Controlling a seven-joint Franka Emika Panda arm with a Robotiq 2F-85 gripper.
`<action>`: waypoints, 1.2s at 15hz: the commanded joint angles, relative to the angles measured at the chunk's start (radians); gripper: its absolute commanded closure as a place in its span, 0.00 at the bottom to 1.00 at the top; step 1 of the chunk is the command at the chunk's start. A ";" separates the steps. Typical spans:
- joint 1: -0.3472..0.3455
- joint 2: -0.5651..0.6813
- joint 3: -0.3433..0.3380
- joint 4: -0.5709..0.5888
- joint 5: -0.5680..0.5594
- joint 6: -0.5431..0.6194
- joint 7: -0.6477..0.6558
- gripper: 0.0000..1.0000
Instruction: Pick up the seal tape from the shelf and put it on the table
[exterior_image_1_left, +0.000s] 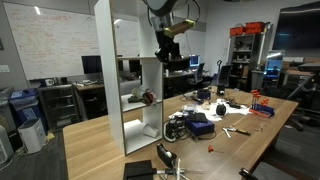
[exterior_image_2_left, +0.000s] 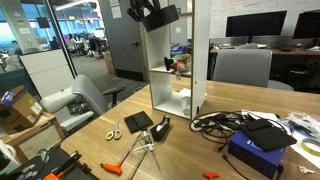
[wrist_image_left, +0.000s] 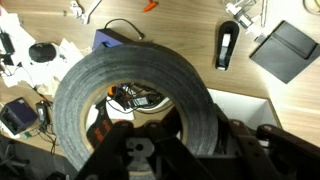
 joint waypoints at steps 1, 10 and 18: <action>-0.062 -0.174 -0.015 -0.236 0.118 0.134 0.015 0.85; -0.166 -0.149 -0.061 -0.542 0.263 0.382 0.047 0.85; -0.202 0.092 -0.086 -0.646 0.330 0.705 0.108 0.85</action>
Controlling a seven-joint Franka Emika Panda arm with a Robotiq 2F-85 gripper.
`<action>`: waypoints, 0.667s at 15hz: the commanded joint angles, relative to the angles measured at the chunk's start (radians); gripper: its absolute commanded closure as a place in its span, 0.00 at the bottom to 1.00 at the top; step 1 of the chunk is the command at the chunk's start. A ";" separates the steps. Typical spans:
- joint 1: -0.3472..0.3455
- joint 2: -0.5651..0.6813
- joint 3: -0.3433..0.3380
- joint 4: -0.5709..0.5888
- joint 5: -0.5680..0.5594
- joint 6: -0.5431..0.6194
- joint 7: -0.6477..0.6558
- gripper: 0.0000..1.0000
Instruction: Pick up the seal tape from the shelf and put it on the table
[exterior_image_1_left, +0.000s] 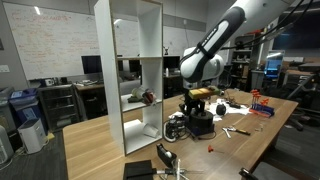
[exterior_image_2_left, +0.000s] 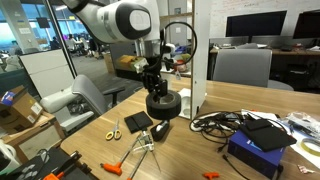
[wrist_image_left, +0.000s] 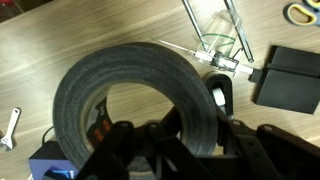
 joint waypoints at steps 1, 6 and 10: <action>-0.014 0.098 -0.022 -0.015 0.040 0.145 0.020 0.85; -0.039 0.263 -0.047 0.010 0.134 0.276 -0.007 0.85; -0.060 0.379 -0.031 0.041 0.222 0.335 -0.028 0.85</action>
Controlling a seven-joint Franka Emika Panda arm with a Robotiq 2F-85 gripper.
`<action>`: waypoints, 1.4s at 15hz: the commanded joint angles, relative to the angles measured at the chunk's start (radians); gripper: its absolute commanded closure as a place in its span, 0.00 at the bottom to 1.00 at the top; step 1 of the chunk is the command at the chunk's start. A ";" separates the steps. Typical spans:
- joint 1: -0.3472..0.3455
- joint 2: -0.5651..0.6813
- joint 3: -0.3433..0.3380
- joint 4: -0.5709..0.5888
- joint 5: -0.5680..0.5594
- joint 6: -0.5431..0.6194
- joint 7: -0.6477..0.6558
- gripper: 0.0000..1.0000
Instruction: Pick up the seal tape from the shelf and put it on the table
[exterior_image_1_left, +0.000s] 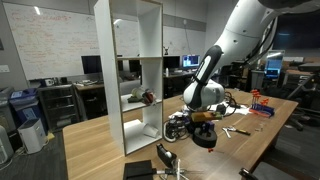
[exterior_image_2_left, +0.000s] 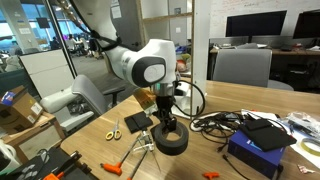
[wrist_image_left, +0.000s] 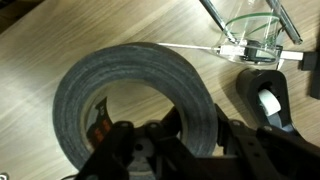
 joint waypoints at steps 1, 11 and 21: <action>-0.016 0.102 0.018 0.057 0.087 0.047 -0.039 0.85; -0.040 0.330 0.022 0.195 0.156 0.085 -0.043 0.85; -0.068 0.408 0.026 0.276 0.165 0.065 -0.035 0.37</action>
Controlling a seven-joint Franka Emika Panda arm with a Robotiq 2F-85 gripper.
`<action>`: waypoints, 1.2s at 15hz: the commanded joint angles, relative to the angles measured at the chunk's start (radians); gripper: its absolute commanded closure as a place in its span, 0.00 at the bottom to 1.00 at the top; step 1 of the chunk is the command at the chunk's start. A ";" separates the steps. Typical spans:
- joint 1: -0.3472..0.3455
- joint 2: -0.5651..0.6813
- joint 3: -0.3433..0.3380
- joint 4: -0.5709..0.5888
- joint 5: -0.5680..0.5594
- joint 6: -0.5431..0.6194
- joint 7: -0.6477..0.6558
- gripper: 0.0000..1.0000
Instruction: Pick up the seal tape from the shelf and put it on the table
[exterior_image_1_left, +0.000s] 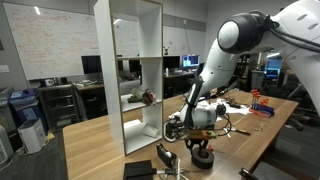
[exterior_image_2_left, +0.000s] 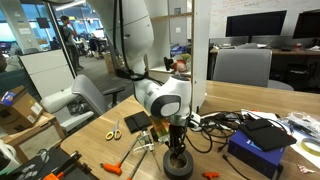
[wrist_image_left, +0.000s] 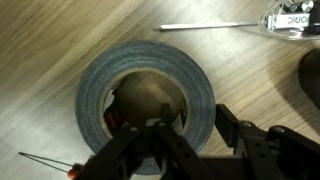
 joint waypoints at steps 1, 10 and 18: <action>-0.005 0.009 0.001 0.036 0.026 -0.016 -0.002 0.26; 0.078 -0.285 -0.056 -0.014 -0.039 -0.325 0.041 0.00; 0.110 -0.679 -0.027 -0.032 -0.083 -0.731 0.040 0.00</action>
